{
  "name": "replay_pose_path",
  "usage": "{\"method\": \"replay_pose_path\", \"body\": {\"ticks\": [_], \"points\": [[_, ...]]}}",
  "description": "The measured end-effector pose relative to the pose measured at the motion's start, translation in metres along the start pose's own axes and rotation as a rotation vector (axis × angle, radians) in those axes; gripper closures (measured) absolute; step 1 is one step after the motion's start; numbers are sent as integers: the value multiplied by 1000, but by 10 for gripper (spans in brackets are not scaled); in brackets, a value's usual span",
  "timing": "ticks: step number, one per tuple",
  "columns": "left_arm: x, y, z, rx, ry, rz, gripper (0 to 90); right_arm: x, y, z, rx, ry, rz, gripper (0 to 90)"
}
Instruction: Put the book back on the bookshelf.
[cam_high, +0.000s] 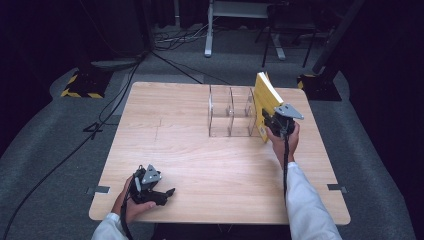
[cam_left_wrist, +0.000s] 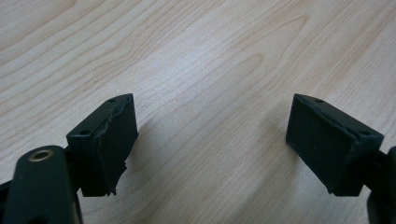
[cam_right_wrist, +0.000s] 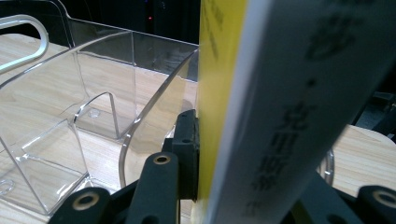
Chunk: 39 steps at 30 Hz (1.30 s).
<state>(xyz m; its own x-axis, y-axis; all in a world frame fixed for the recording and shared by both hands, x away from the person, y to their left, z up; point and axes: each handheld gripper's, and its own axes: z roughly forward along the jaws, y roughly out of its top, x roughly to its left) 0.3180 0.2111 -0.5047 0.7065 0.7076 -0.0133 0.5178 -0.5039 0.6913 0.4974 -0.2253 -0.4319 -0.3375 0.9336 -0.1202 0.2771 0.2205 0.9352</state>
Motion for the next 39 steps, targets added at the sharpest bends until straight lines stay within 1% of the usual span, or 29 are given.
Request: {"method": "replay_pose_path", "body": {"ticks": [2, 4, 10, 15, 18, 22, 25, 26, 28, 31, 37, 39], "points": [[0, 0, 0, 0, 0, 0, 171, -1, 0, -1, 0, 1, -1, 724], [0, 0, 0, 0, 0, 0, 171, -3, -1, -2, 0, -2, 11, 722], [0, 0, 0, 0, 0, 0, 170, -5, -5, -9, -6, -5, 12, 700], [0, 0, 0, 1, -1, -1, 170, -5, -9, -17, -10, 3, -5, 687], [0, 0, 0, -1, -1, 2, 169, -6, -10, -21, -10, 13, -1, 687], [0, 0, 1, -1, -1, 2, 169, -7, -12, -29, -8, 18, -23, 684], [0, 0, 1, -1, -1, 2, 169, -10, -15, -34, -12, 24, -12, 684], [0, 0, 0, -1, -1, 2, 169, -11, -15, -35, -11, 29, -21, 684], [0, 0, 1, -1, -2, 1, 169, -12, -15, -37, -13, 30, -18, 685], [0, 0, 1, -1, -3, -1, 169, -15, -16, -39, -10, 32, -9, 688], [0, 1, 1, -1, -1, 2, 168, -19, -18, -43, -6, 37, -16, 686], [0, 1, 1, -1, -1, 2, 168, -20, -18, -44, -1, 41, -6, 673]]}}
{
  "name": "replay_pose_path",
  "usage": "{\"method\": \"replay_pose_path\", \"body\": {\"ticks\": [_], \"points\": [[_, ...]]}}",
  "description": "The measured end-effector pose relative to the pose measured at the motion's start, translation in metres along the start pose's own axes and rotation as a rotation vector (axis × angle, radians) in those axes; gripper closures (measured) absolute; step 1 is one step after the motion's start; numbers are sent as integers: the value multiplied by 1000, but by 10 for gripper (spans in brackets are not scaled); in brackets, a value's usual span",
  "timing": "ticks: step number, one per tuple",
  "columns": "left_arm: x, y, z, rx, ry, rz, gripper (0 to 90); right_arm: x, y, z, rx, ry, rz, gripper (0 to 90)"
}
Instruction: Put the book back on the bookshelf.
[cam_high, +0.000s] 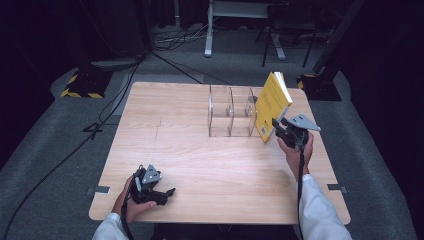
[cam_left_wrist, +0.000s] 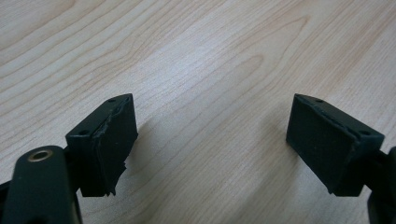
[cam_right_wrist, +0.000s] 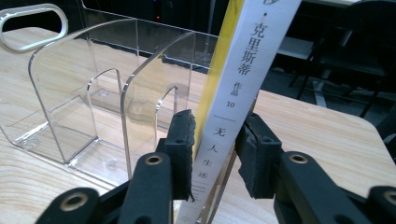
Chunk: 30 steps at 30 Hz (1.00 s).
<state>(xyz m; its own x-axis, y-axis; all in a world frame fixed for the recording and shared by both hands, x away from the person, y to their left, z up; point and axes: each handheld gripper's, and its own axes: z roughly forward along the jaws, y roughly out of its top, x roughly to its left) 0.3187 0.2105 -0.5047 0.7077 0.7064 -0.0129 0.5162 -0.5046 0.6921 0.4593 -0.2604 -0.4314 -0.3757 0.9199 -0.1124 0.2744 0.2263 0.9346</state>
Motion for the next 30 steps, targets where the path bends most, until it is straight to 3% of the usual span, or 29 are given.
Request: {"method": "replay_pose_path", "body": {"ticks": [10, 26, 30], "points": [[0, 0, 0, 0, 0, -1, 168, -5, 4, -13, 18, 13, -39, 648], [0, 0, 0, -1, -2, -5, 168, -10, 13, -38, 76, 120, -85, 554], [0, 0, 0, 0, 0, -1, 168, -10, 14, -44, 100, 147, -118, 509]]}}
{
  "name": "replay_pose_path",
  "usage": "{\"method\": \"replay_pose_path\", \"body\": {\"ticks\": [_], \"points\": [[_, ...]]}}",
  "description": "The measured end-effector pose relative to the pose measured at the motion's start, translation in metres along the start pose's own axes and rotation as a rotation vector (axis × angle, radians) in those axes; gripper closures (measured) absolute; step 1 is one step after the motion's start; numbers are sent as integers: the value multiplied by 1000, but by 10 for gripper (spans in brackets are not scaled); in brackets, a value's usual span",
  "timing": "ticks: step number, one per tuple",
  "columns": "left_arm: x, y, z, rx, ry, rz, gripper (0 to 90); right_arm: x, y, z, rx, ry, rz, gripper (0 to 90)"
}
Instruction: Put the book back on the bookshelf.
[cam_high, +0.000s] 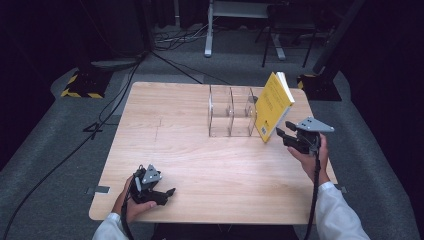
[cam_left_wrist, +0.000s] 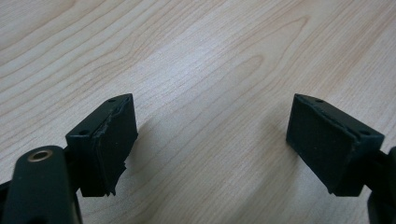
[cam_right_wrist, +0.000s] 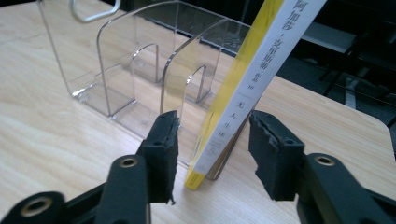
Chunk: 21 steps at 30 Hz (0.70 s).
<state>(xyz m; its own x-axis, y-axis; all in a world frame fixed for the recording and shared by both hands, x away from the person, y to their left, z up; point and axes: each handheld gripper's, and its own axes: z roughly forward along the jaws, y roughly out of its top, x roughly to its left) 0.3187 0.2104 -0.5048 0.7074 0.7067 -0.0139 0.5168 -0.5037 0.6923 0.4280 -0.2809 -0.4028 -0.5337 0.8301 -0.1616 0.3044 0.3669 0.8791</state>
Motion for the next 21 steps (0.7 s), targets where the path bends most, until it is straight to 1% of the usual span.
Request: {"method": "replay_pose_path", "body": {"ticks": [3, 4, 5, 7, 9, 11, 13, 14, 15, 17, 21], "points": [[0, 0, 0, 0, -1, -2, 168, 1, 0, -6, 16, 32, -17, 467], [0, 0, 0, 0, -1, -2, 168, 1, 0, -6, 16, 32, -17, 467], [0, 0, 0, 0, -1, -2, 168, 1, 0, -7, 20, 44, -25, 456], [0, 0, 0, 0, -1, -2, 168, 4, 0, -13, 40, 75, -61, 454], [0, 0, 0, 0, -1, -2, 168, 6, -1, -16, 48, 101, -85, 436], [0, 0, 0, 0, -1, -2, 168, 11, -3, -20, 64, 109, -119, 419], [0, 0, 0, 0, -1, -3, 168, 14, -5, -24, 71, 128, -137, 408], [0, 0, 0, 0, -1, -3, 168, 16, -5, -26, 76, 131, -149, 401], [0, 0, 0, 0, -1, -3, 168, 16, -5, -26, 76, 131, -149, 401], [0, 0, 0, 0, -1, -3, 168, 22, -9, -32, 87, 142, -185, 383], [0, 0, 0, 0, -1, -3, 168, 27, -13, -37, 109, 155, -212, 361]]}}
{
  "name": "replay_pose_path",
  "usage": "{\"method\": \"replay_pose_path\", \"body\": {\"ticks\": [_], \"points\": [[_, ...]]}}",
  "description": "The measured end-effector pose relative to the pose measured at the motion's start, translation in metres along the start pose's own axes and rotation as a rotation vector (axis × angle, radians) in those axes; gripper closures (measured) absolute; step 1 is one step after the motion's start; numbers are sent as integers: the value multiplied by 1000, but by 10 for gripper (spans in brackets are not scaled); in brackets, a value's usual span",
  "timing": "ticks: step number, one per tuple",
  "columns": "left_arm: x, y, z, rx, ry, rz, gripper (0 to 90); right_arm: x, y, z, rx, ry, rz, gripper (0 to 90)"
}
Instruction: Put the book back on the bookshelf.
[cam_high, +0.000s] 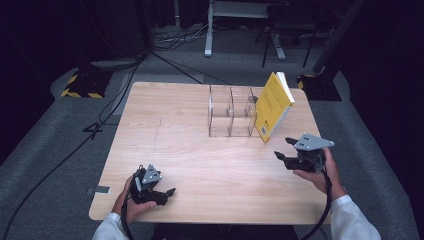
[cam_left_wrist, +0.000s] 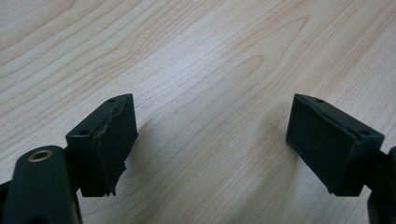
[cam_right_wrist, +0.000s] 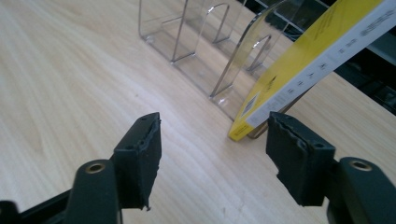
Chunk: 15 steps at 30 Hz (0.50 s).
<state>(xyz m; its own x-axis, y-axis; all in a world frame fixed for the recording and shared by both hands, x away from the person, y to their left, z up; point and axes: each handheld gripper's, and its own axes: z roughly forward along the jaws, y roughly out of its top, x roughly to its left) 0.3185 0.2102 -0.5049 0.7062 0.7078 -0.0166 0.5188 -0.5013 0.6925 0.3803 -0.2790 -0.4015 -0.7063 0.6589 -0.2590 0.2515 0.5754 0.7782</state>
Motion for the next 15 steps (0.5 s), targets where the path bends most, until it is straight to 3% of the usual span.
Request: {"method": "replay_pose_path", "body": {"ticks": [4, 15], "points": [[0, 0, 0, 0, 0, 1, 168, 7, -8, -5, 25, 18, -27, 332], [0, 0, 0, 0, 0, 0, 169, 21, -43, -20, 77, 42, -45, 289]]}}
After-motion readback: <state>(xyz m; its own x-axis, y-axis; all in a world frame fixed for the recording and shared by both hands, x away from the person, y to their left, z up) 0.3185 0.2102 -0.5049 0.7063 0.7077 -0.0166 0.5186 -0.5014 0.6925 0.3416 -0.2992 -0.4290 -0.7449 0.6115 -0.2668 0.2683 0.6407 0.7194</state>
